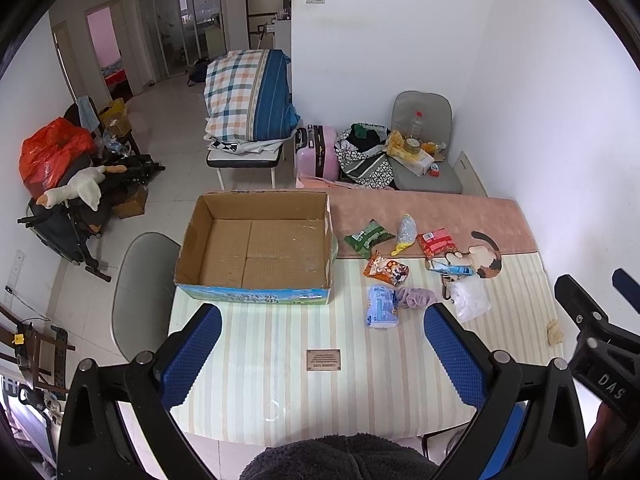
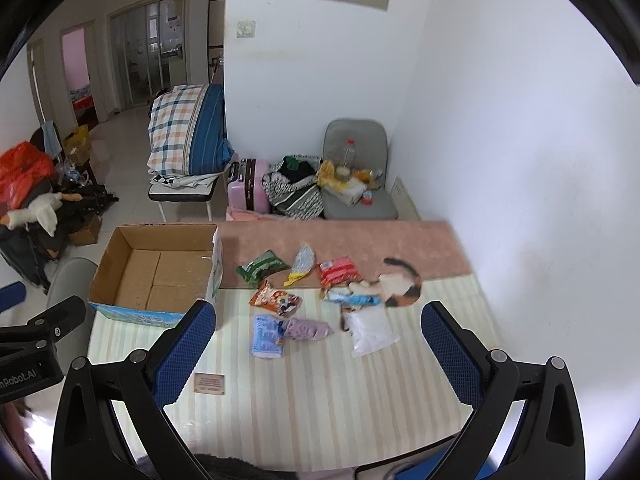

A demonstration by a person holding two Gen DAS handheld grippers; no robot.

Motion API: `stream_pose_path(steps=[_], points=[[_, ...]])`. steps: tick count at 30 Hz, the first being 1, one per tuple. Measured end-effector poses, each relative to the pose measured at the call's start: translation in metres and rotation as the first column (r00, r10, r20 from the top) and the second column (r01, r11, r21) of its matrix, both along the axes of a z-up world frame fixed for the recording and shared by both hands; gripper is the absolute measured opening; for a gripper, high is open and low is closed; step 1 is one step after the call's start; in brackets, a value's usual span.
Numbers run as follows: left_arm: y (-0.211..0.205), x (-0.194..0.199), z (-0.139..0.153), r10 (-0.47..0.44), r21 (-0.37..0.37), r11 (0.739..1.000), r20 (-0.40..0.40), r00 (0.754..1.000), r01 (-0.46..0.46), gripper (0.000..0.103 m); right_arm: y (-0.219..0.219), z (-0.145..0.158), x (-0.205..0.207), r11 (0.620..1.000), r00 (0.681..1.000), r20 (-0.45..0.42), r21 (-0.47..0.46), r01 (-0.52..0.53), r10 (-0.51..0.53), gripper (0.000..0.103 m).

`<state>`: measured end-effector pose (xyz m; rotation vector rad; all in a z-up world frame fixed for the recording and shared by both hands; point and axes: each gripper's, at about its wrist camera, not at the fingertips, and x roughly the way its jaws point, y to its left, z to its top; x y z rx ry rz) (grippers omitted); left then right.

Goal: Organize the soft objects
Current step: 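Grasp the blue-white wipes pack with the left tool while the right tool grasps the white bag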

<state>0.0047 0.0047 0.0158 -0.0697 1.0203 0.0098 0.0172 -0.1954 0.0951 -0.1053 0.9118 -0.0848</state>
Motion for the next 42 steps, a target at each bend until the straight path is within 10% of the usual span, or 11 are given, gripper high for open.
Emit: stream_pose_path(steps=[10,21,28,35,42], points=[[-0.047,0.095,-0.114,-0.058,-0.008,0.998,-0.222,0.973,0.057,0.103,-0.138,-0.129,0.093,0.964,0.933,-0.305,0.124,0.235,-0.189,0.103],[-0.124,0.173,-0.313,-0.146,-0.124,0.988,-0.59,0.794,0.089,0.103,-0.218,-0.354,0.197,0.99,0.803,-0.585,-0.007,0.138,-0.116,0.103],[-0.148,0.202,-0.402,-0.154,-0.115,0.988,-0.697,0.7,0.103,0.098,-0.229,-0.433,0.226,0.998,0.729,-0.681,-0.047,0.047,-0.067,0.103],[-0.152,0.201,-0.448,-0.144,-0.072,0.988,-0.752,0.644,0.137,0.063,-0.238,-0.476,0.236,0.999,0.674,-0.738,0.041,0.027,0.012,0.103],[-0.155,0.191,-0.447,-0.154,-0.069,0.986,-0.728,0.668,0.152,0.039,-0.239,-0.515,0.237,0.997,0.645,-0.763,0.072,0.026,0.038,0.103]])
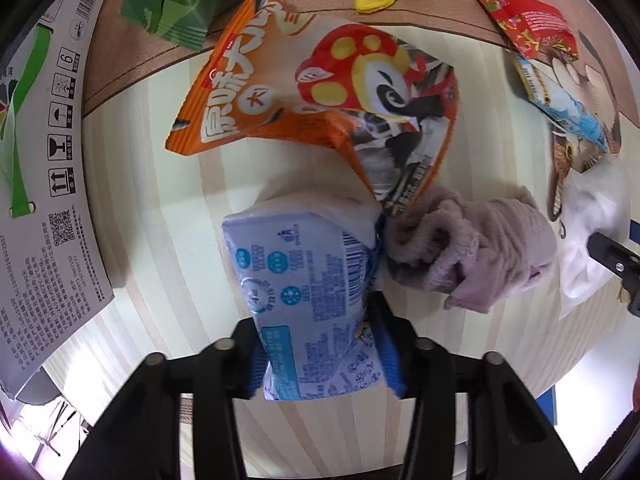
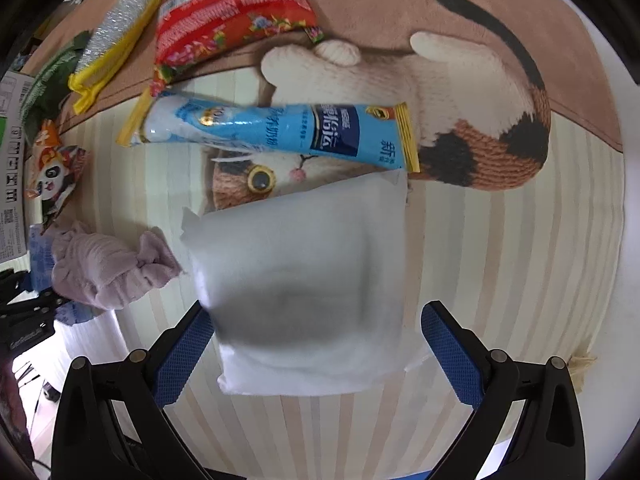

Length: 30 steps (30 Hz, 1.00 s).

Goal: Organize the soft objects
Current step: 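Grasp the blue-white wipes pack with the left tool while the right tool grasps the white bag, then carry both packs into the cardboard box and open both tools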

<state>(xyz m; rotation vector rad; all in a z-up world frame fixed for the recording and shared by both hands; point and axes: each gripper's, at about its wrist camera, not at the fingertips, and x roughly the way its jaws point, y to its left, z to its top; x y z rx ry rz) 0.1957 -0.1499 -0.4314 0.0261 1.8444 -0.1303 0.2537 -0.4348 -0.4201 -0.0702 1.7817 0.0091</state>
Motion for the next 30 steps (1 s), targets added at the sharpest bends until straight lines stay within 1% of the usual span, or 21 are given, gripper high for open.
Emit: stream_pose_path(steps=[1,2,3,5,7,10,12,13,15,16,17,18,20,21,22,23,25,26,27,28,30], points=[[0.001,-0.001,0.002,-0.001,0.0,1.0,0.003,1.0,0.001,0.036,0.001,-0.003,-0.001,1.0,1.0,-0.001,0.011,0.014,-0.014,0.097],[0.003,-0.003,0.009,-0.005,0.006,1.0,0.013,1.0,0.005,0.034,0.003,-0.006,-0.001,0.999,1.0,-0.004,0.026,0.028,-0.028,0.085],[0.004,-0.005,0.012,-0.011,0.015,1.0,0.025,1.0,0.01,0.033,0.003,-0.009,-0.003,0.998,0.999,-0.006,0.038,0.044,-0.043,0.083],[0.002,-0.007,0.02,-0.022,0.026,0.999,0.05,0.999,0.021,0.032,0.003,-0.01,-0.008,0.998,0.998,0.007,0.024,0.061,-0.062,0.074],[0.006,-0.012,0.03,-0.021,0.024,1.0,0.068,0.997,0.02,0.032,0.002,-0.009,-0.014,0.994,0.995,0.007,0.03,0.104,-0.104,0.07],[0.019,-0.026,0.056,-0.005,0.008,1.0,0.103,0.995,0.004,0.031,0.003,0.001,-0.028,0.984,0.986,0.022,0.072,0.166,-0.168,0.069],[0.034,-0.034,0.085,0.008,-0.016,1.0,0.149,0.989,-0.005,0.031,0.014,0.013,-0.036,0.979,0.982,0.05,0.104,0.175,-0.181,0.069],[0.041,-0.036,0.093,0.011,-0.024,1.0,0.162,0.987,-0.007,0.031,0.022,0.022,-0.04,0.976,0.98,0.067,0.126,0.177,-0.186,0.069],[0.06,-0.036,0.13,0.033,-0.059,0.998,0.219,0.975,-0.02,0.031,0.042,0.04,-0.044,0.972,0.978,0.101,0.167,0.164,-0.183,0.069],[0.067,-0.03,0.143,0.044,-0.071,0.997,0.241,0.969,-0.028,0.031,0.056,0.054,-0.047,0.97,0.976,0.127,0.19,0.151,-0.177,0.069],[0.087,-0.026,0.166,0.066,-0.086,0.995,0.277,0.958,-0.044,0.031,0.07,0.068,-0.047,0.968,0.974,0.147,0.21,0.141,-0.173,0.069],[0.1,-0.023,0.179,0.082,-0.095,0.994,0.297,0.951,-0.056,0.031,0.09,0.082,-0.046,0.963,0.97,0.174,0.237,0.127,-0.171,0.069],[0.13,-0.01,0.198,0.122,-0.118,0.989,0.331,0.936,-0.087,0.032,0.119,0.135,-0.036,0.957,0.964,0.215,0.275,0.096,-0.159,0.069],[0.152,-0.004,0.215,0.14,-0.13,0.986,0.342,0.929,-0.101,0.032,0.134,0.157,-0.035,0.953,0.961,0.234,0.294,0.076,-0.149,0.069],[0.159,0.003,0.222,0.154,-0.133,0.985,0.352,0.923,-0.114,0.032,0.157,0.172,-0.03,0.947,0.958,0.251,0.316,0.055,-0.14,0.069],[0.18,0.014,0.233,0.17,-0.13,0.983,0.367,0.915,-0.13,0.032,0.179,0.184,-0.021,0.941,0.955,0.262,0.336,0.042,-0.136,0.069],[0.219,0.028,0.238,0.188,-0.113,0.981,0.384,0.904,-0.156,0.032,0.229,0.196,-0.006,0.933,0.951,0.286,0.36,0.009,-0.12,0.069],[0.223,0.042,0.224,0.197,-0.108,0.98,0.385,0.902,-0.167,0.032,0.254,0.198,0.001,0.932,0.949,0.293,0.363,0.002,-0.116,0.069],[0.244,0.049,0.218,0.215,-0.111,0.976,0.373,0.903,-0.186,0.032,0.276,0.201,0.009,0.933,0.949,0.294,0.361,-0.001,-0.113,0.069],[0.253,0.056,0.203,0.231,-0.112,0.973,0.363,0.903,-0.204,0.032,0.301,0.197,0.018,0.935,0.95,0.295,0.355,-0.009,-0.102,0.069],[0.287,0.071,0.189,0.256,-0.114,0.966,0.333,0.907,-0.23,0.032,0.347,0.191,0.036,0.943,0.953,0.291,0.331,-0.017,-0.086,0.069]])
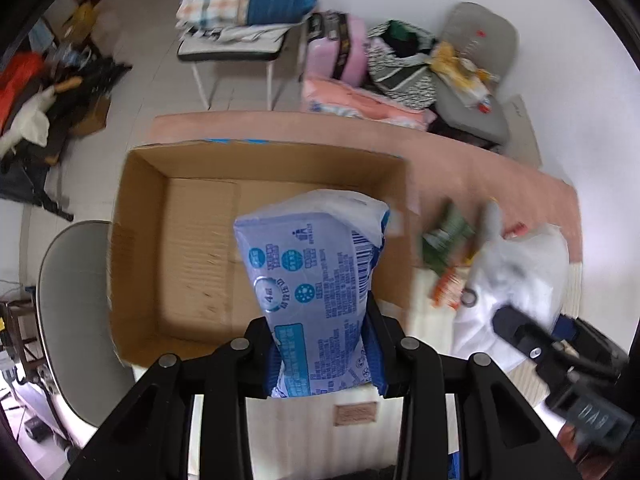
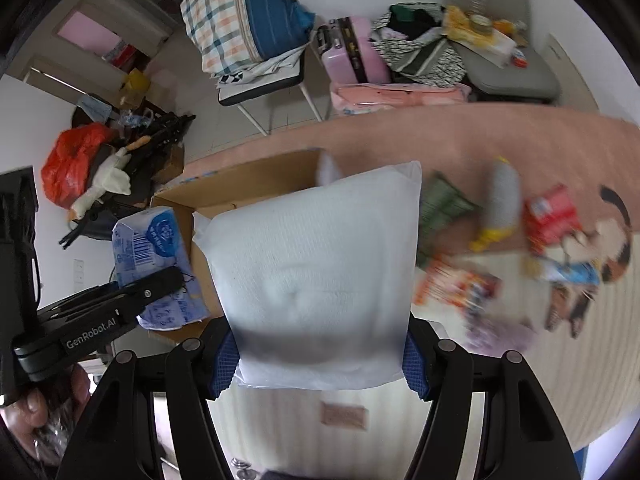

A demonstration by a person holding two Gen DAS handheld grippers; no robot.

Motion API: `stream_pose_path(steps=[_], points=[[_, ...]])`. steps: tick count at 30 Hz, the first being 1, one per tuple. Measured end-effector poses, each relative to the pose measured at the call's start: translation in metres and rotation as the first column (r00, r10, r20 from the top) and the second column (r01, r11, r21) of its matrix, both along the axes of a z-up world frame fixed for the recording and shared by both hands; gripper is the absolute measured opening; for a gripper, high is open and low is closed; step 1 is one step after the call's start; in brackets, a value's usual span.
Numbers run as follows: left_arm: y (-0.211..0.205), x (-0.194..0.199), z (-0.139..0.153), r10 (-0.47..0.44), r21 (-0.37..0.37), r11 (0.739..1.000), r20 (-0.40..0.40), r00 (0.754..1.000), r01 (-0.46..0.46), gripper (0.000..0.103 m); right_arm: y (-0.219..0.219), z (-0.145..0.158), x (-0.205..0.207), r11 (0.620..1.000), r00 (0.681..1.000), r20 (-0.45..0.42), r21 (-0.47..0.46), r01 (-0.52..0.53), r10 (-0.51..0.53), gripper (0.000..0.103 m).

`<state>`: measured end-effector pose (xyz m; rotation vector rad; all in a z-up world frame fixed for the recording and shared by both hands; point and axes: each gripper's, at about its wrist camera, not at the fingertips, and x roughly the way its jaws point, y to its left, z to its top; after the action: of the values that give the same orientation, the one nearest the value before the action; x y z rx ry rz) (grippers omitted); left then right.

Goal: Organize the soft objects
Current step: 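Carry both packs into the cardboard box and open both tools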

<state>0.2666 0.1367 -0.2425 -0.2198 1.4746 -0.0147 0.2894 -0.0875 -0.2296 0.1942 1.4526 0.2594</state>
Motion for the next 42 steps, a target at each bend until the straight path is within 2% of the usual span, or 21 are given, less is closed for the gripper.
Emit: stream_pose_path(steps=[4,9,14,18,21,25,27,30,31,32,34,38,42], points=[[0.036,0.032,-0.039,0.006,-0.012,1.0,-0.052,0.999,-0.007,0.032,0.085,-0.022,0.026,0.998,0.998,-0.056,-0.056,-0.037,0.034,0.069],[0.043,0.074,-0.098,-0.04,-0.057,0.998,-0.142,0.989,0.032,0.032,0.141,-0.075,0.05,0.992,0.992,-0.125,-0.121,-0.046,0.03,0.069],[0.034,0.091,-0.139,-0.106,-0.101,0.991,-0.231,0.967,0.084,0.032,0.152,-0.119,0.066,0.987,0.986,-0.163,-0.156,-0.045,0.019,0.069],[0.031,0.095,-0.166,-0.126,-0.151,0.985,-0.28,0.952,0.086,0.032,0.156,-0.147,0.072,0.983,0.983,-0.184,-0.176,-0.046,0.013,0.069],[0.03,0.095,-0.178,-0.151,-0.176,0.979,-0.297,0.943,0.101,0.034,0.16,-0.157,0.076,0.98,0.982,-0.187,-0.191,-0.051,0.015,0.069],[0.027,0.099,-0.193,-0.162,-0.167,0.979,-0.312,0.936,0.114,0.037,0.162,-0.17,0.08,0.974,0.981,-0.192,-0.216,-0.07,0.028,0.071],[0.03,0.097,-0.194,-0.162,-0.149,0.982,-0.327,0.931,0.118,0.039,0.161,-0.173,0.079,0.974,0.98,-0.197,-0.217,-0.071,0.028,0.074],[0.033,0.097,-0.182,-0.174,-0.12,0.983,-0.323,0.93,0.143,0.05,0.156,-0.164,0.076,0.975,0.98,-0.195,-0.212,-0.067,0.025,0.087],[0.036,0.097,-0.174,-0.168,-0.111,0.984,-0.31,0.936,0.14,0.059,0.154,-0.156,0.074,0.976,0.982,-0.188,-0.207,-0.063,0.024,0.095],[0.039,0.096,-0.163,-0.165,-0.097,0.985,-0.296,0.941,0.142,0.075,0.152,-0.147,0.072,0.979,0.984,-0.177,-0.196,-0.058,0.023,0.098],[0.046,0.094,-0.146,-0.156,-0.067,0.987,-0.271,0.95,0.143,0.093,0.147,-0.128,0.071,0.979,0.987,-0.158,-0.198,-0.05,0.018,0.101],[0.062,0.073,-0.1,-0.124,-0.013,0.992,-0.189,0.974,0.123,0.098,0.142,-0.089,0.052,0.97,0.995,-0.098,-0.237,-0.046,0.023,0.103],[0.07,0.031,-0.061,-0.079,0.049,0.995,-0.097,0.992,0.084,0.1,0.132,-0.063,0.026,0.974,0.997,-0.069,-0.223,-0.041,0.026,0.103]])
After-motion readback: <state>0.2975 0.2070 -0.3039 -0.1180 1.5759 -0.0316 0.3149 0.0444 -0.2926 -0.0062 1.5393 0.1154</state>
